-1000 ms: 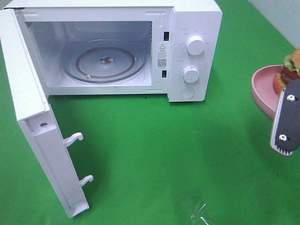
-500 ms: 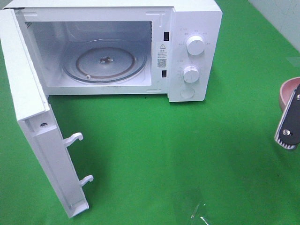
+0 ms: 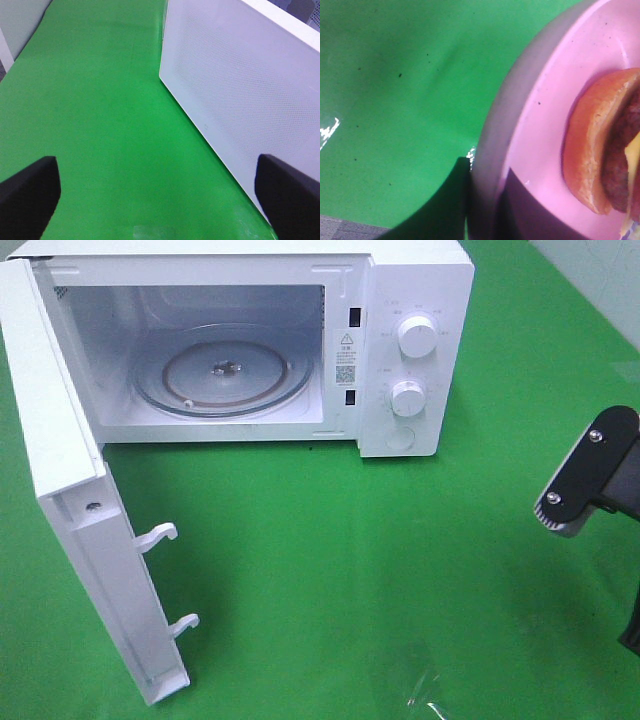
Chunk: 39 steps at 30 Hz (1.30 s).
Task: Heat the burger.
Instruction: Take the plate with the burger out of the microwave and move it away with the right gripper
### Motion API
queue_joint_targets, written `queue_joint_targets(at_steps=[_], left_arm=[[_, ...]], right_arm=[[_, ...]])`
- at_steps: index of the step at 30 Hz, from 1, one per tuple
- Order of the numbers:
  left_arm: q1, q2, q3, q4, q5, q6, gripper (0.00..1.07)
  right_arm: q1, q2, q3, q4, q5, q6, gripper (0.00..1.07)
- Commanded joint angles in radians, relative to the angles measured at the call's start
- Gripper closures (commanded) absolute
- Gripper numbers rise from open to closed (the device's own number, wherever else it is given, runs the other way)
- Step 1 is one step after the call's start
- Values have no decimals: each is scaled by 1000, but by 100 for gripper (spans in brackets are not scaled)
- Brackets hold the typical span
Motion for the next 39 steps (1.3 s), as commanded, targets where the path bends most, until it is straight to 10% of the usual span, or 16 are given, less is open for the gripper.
queue_joint_targets(at_steps=[1, 39], left_arm=[[2, -3, 3, -2, -1, -2, 9], [2, -3, 3, -2, -1, -2, 9]], right_arm=[[15, 27, -22, -68, 82, 90, 107], [27, 378, -49, -97, -25, 449, 107]])
